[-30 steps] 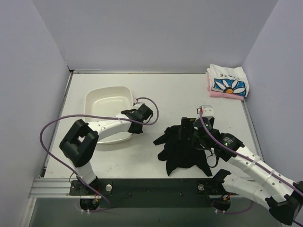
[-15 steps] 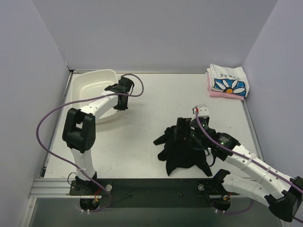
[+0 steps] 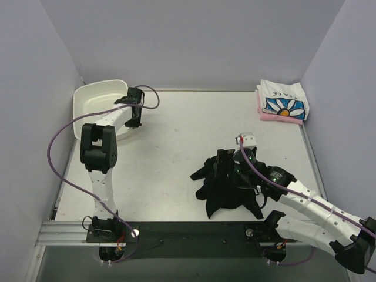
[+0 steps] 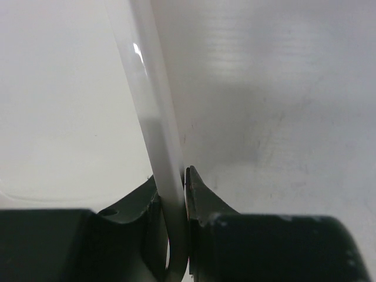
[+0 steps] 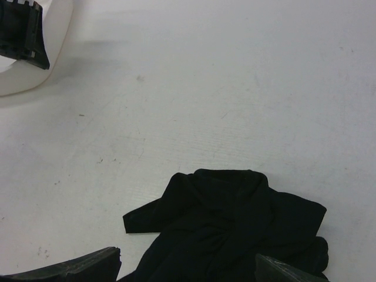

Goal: Fold and stack the t-shirts

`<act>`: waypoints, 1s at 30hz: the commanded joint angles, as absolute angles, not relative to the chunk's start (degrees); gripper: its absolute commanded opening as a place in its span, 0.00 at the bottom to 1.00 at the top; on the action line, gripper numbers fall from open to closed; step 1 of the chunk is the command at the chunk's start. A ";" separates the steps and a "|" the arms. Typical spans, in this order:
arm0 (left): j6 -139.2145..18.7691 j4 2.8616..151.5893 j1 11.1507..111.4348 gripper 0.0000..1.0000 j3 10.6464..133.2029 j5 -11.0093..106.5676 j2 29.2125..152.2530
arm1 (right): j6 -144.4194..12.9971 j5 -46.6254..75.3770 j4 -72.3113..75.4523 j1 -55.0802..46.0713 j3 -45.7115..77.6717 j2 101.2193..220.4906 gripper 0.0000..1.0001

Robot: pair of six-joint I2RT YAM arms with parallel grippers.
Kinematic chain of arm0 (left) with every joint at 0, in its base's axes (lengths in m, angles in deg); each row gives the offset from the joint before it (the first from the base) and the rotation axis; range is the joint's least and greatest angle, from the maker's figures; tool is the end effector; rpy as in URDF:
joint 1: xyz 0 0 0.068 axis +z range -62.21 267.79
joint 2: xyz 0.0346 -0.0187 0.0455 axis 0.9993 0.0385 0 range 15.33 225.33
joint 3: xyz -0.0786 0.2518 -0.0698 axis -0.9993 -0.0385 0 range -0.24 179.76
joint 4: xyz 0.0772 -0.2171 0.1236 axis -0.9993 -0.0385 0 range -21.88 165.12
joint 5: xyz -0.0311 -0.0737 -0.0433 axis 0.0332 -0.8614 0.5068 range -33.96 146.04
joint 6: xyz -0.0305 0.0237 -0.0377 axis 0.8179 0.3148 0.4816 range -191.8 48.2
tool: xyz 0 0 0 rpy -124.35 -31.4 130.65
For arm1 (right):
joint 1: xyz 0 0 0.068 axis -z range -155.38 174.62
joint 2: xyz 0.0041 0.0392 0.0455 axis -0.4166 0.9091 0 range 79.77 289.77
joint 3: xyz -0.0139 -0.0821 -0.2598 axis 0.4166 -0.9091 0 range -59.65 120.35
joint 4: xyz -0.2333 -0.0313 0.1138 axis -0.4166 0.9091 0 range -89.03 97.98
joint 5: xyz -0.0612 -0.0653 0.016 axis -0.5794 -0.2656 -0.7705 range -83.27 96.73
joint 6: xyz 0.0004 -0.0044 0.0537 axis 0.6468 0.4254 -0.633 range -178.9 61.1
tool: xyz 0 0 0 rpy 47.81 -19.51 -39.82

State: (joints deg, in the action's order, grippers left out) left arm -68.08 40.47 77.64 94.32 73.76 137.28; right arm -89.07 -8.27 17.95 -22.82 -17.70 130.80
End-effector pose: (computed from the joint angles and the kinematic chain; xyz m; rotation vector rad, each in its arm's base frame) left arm 0.4503 -0.0698 0.1827 0.0451 2.6054 0.3246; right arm 0.1440 0.1431 0.2917 -0.1414 2.0553 0.5925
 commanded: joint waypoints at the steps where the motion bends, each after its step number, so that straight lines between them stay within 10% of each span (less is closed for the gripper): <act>1: -70.31 39.53 79.88 0.00 103.53 72.22 144.77 | -89.31 -8.73 18.11 -24.24 -16.77 131.80 1.00; 5: -71.45 41.37 80.32 0.00 106.36 72.65 147.07 | -88.43 -9.35 18.90 -24.95 -16.24 132.51 1.00; 9: -71.45 42.95 80.32 0.97 108.03 73.62 147.78 | -87.72 -9.70 19.08 -25.04 -16.24 133.73 1.00; 30: -62.76 40.33 61.19 0.97 103.64 84.61 123.16 | -89.13 -9.70 14.34 -28.46 -19.14 135.85 1.00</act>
